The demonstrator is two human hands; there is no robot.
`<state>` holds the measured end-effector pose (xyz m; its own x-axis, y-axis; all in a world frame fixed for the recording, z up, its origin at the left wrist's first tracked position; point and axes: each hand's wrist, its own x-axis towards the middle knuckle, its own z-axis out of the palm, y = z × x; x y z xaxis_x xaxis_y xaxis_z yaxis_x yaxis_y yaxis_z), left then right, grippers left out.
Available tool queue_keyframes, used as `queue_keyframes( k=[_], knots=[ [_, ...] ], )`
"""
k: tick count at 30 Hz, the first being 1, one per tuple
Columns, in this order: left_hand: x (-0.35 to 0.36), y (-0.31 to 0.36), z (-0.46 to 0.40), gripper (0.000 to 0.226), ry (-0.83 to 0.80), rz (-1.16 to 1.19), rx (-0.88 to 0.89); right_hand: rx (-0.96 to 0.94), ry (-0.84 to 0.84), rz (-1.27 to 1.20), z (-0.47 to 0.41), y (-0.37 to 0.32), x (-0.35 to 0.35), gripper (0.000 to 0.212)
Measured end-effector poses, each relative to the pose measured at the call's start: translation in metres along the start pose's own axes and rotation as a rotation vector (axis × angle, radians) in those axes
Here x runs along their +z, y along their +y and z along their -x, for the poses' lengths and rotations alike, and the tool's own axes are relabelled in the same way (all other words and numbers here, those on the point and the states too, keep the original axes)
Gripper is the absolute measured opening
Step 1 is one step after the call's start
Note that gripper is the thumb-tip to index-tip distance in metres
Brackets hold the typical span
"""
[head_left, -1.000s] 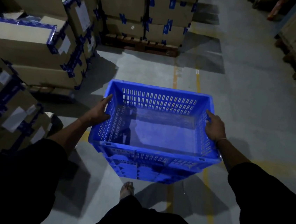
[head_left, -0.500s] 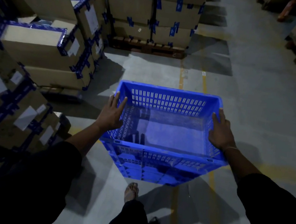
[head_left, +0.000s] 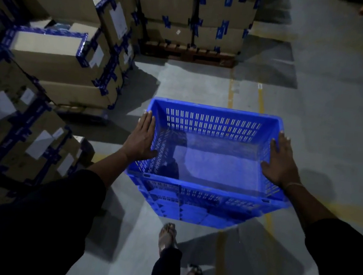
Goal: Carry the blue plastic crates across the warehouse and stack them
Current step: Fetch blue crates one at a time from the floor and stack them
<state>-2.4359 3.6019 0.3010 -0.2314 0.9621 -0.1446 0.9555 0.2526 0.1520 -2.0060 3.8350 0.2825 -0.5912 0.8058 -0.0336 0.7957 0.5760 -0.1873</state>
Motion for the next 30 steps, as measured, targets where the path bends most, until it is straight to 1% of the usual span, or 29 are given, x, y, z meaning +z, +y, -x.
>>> queue_keyframes(
  k=[3, 6, 8, 11, 13, 14, 15, 17, 19, 21, 25, 30],
  knots=[
    [-0.002, 0.000, 0.006, 0.131, -0.026, 0.002, 0.006, 0.027, -0.041, -0.017, 0.003, -0.003, -0.005, 0.092],
    [-0.007, -0.001, 0.005, 0.137, -0.064, 0.050, -0.015, 0.058, -0.128, -0.014, 0.007, -0.003, -0.013, 0.106],
    [-0.012, 0.002, 0.003, 0.140, -0.087, 0.083, -0.017, 0.081, -0.148, -0.047, 0.014, -0.006, -0.019, 0.112],
    [-0.019, 0.015, 0.005, 0.145, -0.084, 0.155, 0.013, 0.102, -0.145, -0.196, 0.032, -0.012, -0.030, 0.109],
    [-0.019, 0.028, 0.007, 0.153, -0.074, 0.258, 0.050, 0.130, -0.117, -0.304, 0.041, -0.012, -0.039, 0.106],
    [-0.020, 0.037, 0.010, 0.151, -0.065, 0.302, 0.069, 0.148, -0.092, -0.337, 0.045, -0.012, -0.043, 0.105],
    [-0.021, 0.048, 0.014, 0.145, -0.050, 0.335, 0.086, 0.172, -0.066, -0.359, 0.050, -0.012, -0.046, 0.104],
    [-0.027, 0.072, 0.021, 0.120, -0.028, 0.372, 0.123, 0.207, -0.013, -0.403, 0.059, -0.013, -0.054, 0.101],
    [-0.029, 0.088, 0.021, 0.105, -0.006, 0.405, 0.173, 0.246, 0.027, -0.449, 0.072, -0.016, -0.063, 0.097],
    [-0.032, 0.101, 0.019, 0.101, 0.006, 0.432, 0.221, 0.286, 0.067, -0.488, 0.087, -0.018, -0.070, 0.095],
    [-0.035, 0.124, 0.007, 0.100, -0.026, 0.493, 0.260, 0.379, 0.153, -0.568, 0.121, -0.019, -0.076, 0.091],
    [-0.036, 0.155, -0.012, 0.099, -0.080, 0.542, 0.416, 0.541, 0.308, -0.645, 0.164, -0.019, -0.077, 0.086]
  ],
)
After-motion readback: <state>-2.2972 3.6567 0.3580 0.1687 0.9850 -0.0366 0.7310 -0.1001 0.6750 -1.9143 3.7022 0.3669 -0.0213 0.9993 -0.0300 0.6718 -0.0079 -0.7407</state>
